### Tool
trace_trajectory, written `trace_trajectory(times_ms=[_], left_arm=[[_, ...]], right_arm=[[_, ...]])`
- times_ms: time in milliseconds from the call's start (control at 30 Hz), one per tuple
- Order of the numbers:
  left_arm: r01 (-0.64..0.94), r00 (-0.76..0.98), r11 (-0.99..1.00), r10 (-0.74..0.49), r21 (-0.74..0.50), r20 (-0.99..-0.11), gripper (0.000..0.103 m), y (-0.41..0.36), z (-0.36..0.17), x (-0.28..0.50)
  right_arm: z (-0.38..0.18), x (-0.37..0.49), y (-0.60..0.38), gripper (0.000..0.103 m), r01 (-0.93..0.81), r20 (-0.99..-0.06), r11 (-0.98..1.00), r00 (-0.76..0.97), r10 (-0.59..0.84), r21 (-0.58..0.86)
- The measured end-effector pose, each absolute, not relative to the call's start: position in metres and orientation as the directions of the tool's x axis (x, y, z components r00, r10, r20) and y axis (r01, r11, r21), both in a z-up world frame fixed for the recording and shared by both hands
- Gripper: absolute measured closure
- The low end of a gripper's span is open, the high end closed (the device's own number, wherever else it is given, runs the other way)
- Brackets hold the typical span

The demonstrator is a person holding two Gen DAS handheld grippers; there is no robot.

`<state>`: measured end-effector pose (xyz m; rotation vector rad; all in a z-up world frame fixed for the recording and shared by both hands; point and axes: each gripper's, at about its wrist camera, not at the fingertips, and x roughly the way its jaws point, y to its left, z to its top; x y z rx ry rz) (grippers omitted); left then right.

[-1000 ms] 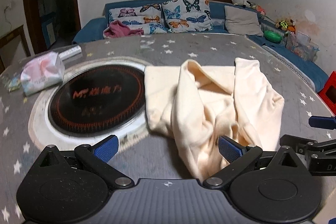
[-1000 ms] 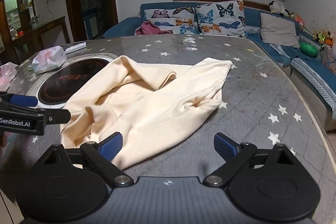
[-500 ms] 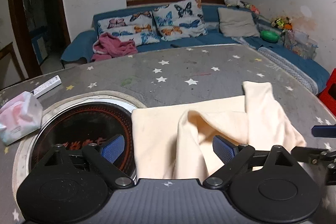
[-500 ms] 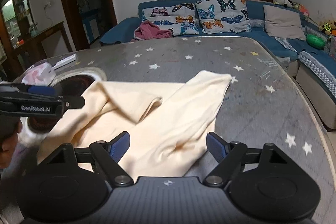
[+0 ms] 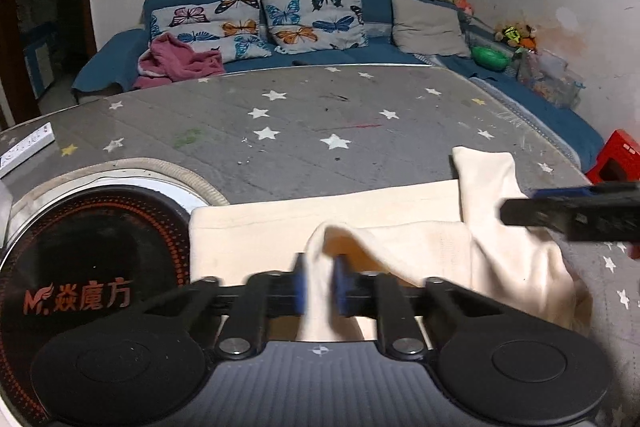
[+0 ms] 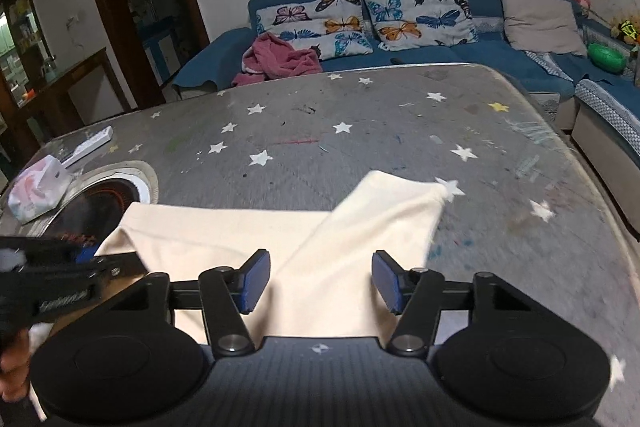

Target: Fold clothes

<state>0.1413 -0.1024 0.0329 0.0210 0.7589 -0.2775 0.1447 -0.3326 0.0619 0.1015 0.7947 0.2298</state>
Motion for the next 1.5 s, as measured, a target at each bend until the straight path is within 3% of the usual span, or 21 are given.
trace_trajectory(times_ms=[300, 367, 433, 500, 533, 567, 633, 700, 733, 800, 1233, 1500], left_arm=[[0.218, 0.748, 0.973, -0.215, -0.073, -0.628, 0.100, -0.081, 0.046, 0.127], [0.231, 0.746, 0.970, -0.224, -0.071, -0.627, 0.098, -0.082, 0.047, 0.127], [0.246, 0.743, 0.967, -0.232, -0.067, -0.628, 0.097, -0.084, 0.048, 0.127], [0.254, 0.736, 0.965, -0.238, -0.069, -0.633, 0.085, -0.085, 0.045, 0.128], [0.257, 0.732, 0.964, -0.241, -0.070, -0.637, 0.063, -0.085, 0.043, 0.130], [0.260, 0.729, 0.963, -0.244, -0.072, -0.640, 0.053, -0.086, 0.041, 0.131], [0.267, 0.721, 0.961, -0.250, -0.075, -0.646, 0.054, -0.086, 0.038, 0.133], [0.273, 0.713, 0.959, -0.256, -0.078, -0.652, 0.075, -0.087, 0.034, 0.135], [0.276, 0.709, 0.958, -0.259, -0.079, -0.655, 0.094, -0.088, 0.032, 0.136], [0.273, 0.709, 0.958, -0.260, -0.086, -0.656, 0.099, -0.086, 0.030, 0.136], [0.055, 0.825, 0.985, -0.138, -0.165, -0.548, 0.100, -0.003, 0.080, 0.049], [-0.058, 0.822, 0.981, -0.059, -0.185, -0.567, 0.100, 0.051, 0.081, -0.033]], right_arm=[[0.040, 0.181, -0.305, 0.066, -0.163, -0.737, 0.983, 0.653, 0.174, 0.087], [0.040, 0.181, -0.301, 0.076, -0.164, -0.736, 0.985, 0.661, 0.147, 0.050], [0.040, 0.182, -0.300, 0.080, -0.164, -0.738, 0.986, 0.660, 0.137, 0.037], [0.040, 0.183, -0.303, 0.087, -0.151, -0.740, 0.988, 0.660, 0.130, 0.039], [0.040, 0.184, -0.304, 0.088, -0.151, -0.741, 0.988, 0.658, 0.131, 0.040], [0.041, 0.184, -0.305, 0.090, -0.153, -0.741, 0.988, 0.658, 0.130, 0.038], [0.041, 0.183, -0.306, 0.095, -0.154, -0.739, 0.987, 0.661, 0.129, 0.035], [0.042, 0.183, -0.307, 0.098, -0.154, -0.735, 0.988, 0.666, 0.128, 0.033], [0.043, 0.182, -0.308, 0.099, -0.153, -0.733, 0.988, 0.668, 0.128, 0.033], [0.047, 0.176, -0.311, 0.100, -0.149, -0.719, 0.989, 0.684, 0.121, 0.024], [0.107, 0.078, -0.370, 0.100, -0.080, -0.575, 0.997, 0.815, 0.071, 0.010], [0.122, -0.008, -0.427, 0.100, 0.045, -0.502, 0.999, 0.864, -0.024, 0.031]])
